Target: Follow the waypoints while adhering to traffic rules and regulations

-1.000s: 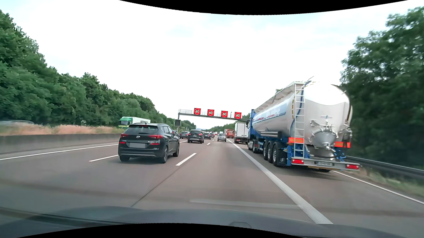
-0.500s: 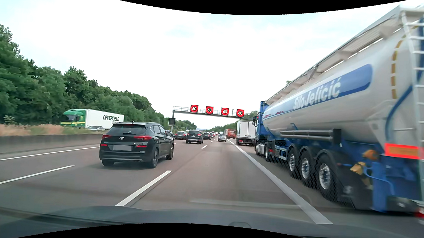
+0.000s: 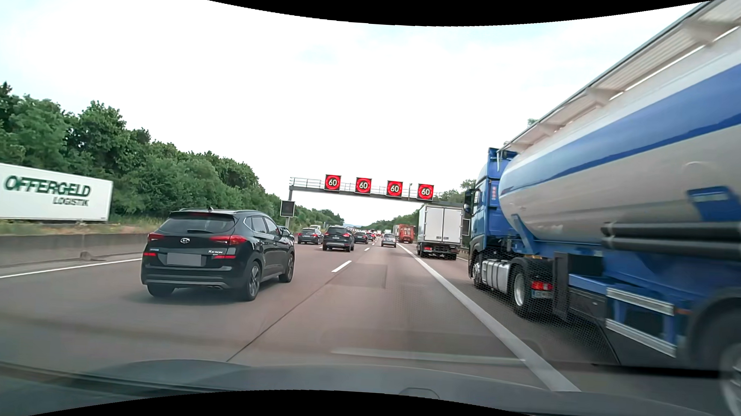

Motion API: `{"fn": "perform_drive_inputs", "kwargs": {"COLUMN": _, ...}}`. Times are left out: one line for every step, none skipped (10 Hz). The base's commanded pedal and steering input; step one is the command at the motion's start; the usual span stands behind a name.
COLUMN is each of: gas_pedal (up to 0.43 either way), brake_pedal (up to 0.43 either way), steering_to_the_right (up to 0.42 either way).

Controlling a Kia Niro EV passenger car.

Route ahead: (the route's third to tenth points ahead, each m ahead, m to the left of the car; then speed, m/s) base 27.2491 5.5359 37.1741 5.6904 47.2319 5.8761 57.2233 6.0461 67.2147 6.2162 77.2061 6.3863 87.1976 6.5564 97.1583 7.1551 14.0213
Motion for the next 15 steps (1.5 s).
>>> {"fn": "perform_drive_inputs", "kwargs": {"gas_pedal": 0.0, "brake_pedal": 0.0, "steering_to_the_right": -0.004}}
{"fn": "perform_drive_inputs", "kwargs": {"gas_pedal": 0.0, "brake_pedal": 0.0, "steering_to_the_right": -0.004}}
{"fn": "perform_drive_inputs", "kwargs": {"gas_pedal": 0.0, "brake_pedal": 0.0, "steering_to_the_right": -0.004}}
{"fn": "perform_drive_inputs", "kwargs": {"gas_pedal": 0.0, "brake_pedal": 0.0, "steering_to_the_right": -0.004}}
{"fn": "perform_drive_inputs", "kwargs": {"gas_pedal": 0.0, "brake_pedal": 0.0, "steering_to_the_right": -0.004}}
{"fn": "perform_drive_inputs", "kwargs": {"gas_pedal": 0.0, "brake_pedal": 0.0, "steering_to_the_right": -0.004}}
{"fn": "perform_drive_inputs", "kwargs": {"gas_pedal": 0.0, "brake_pedal": 0.0, "steering_to_the_right": -0.004}}
{"fn": "perform_drive_inputs", "kwargs": {"gas_pedal": 0.0, "brake_pedal": 0.0, "steering_to_the_right": -0.004}}
{"fn": "perform_drive_inputs", "kwargs": {"gas_pedal": 0.0, "brake_pedal": 0.0, "steering_to_the_right": -0.003}}
{"fn": "perform_drive_inputs", "kwargs": {"gas_pedal": 0.0, "brake_pedal": 0.0, "steering_to_the_right": -0.003}}
{"fn": "perform_drive_inputs", "kwargs": {"gas_pedal": 0.0, "brake_pedal": 0.0, "steering_to_the_right": -0.003}}
{"fn": "perform_drive_inputs", "kwargs": {"gas_pedal": 0.0, "brake_pedal": 0.0, "steering_to_the_right": -0.003}}
{"fn": "perform_drive_inputs", "kwargs": {"gas_pedal": 0.0, "brake_pedal": 0.0, "steering_to_the_right": -0.003}}
{"fn": "perform_drive_inputs", "kwargs": {"gas_pedal": 0.0, "brake_pedal": 0.0, "steering_to_the_right": -0.003}}
{"fn": "perform_drive_inputs", "kwargs": {"gas_pedal": 0.0, "brake_pedal": 0.0, "steering_to_the_right": -0.003}}
